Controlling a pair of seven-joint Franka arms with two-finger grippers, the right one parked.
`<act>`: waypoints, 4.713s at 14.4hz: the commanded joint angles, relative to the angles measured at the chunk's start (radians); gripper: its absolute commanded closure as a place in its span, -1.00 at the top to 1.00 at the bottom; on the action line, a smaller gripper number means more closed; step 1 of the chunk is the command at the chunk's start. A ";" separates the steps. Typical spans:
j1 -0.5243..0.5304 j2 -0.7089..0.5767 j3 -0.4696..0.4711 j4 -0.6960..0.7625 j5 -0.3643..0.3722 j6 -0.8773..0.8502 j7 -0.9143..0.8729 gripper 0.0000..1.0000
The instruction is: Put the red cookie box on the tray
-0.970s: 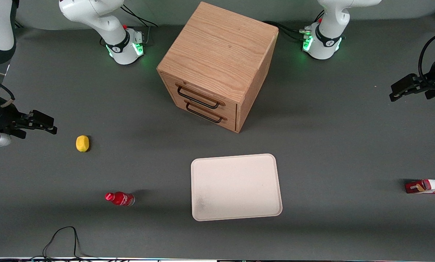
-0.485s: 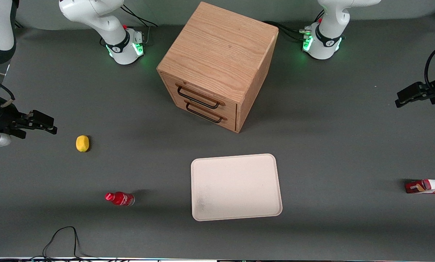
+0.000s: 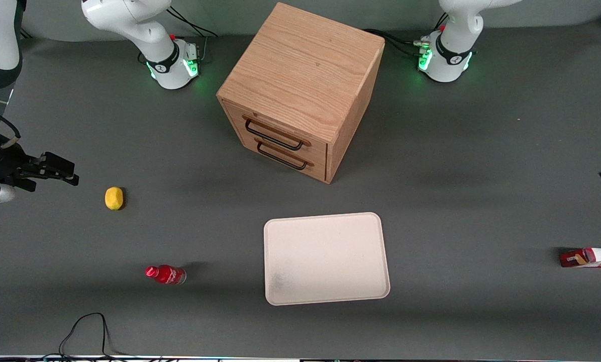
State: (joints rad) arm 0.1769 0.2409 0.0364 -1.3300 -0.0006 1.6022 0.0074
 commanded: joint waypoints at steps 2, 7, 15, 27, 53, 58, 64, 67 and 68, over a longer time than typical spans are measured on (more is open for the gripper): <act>0.097 0.187 -0.007 0.247 -0.006 -0.016 0.005 1.00; 0.228 0.329 0.002 0.374 -0.004 -0.015 -0.042 1.00; 0.297 0.394 0.022 0.407 -0.004 0.038 -0.513 1.00; 0.299 0.501 0.028 0.352 -0.006 0.215 -1.009 1.00; 0.257 0.699 -0.019 0.164 -0.012 0.717 -1.077 0.86; 0.253 0.686 -0.021 0.181 -0.015 0.598 -1.081 -0.57; 0.251 0.686 -0.018 0.190 -0.012 0.590 -1.078 -1.00; 0.251 0.684 -0.016 0.203 -0.007 0.576 -1.077 -1.00; 0.251 0.680 -0.015 0.224 -0.006 0.547 -1.075 -1.00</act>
State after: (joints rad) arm 0.4378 0.9445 0.0081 -1.1355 -0.0083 2.2154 -1.0599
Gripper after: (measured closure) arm 0.934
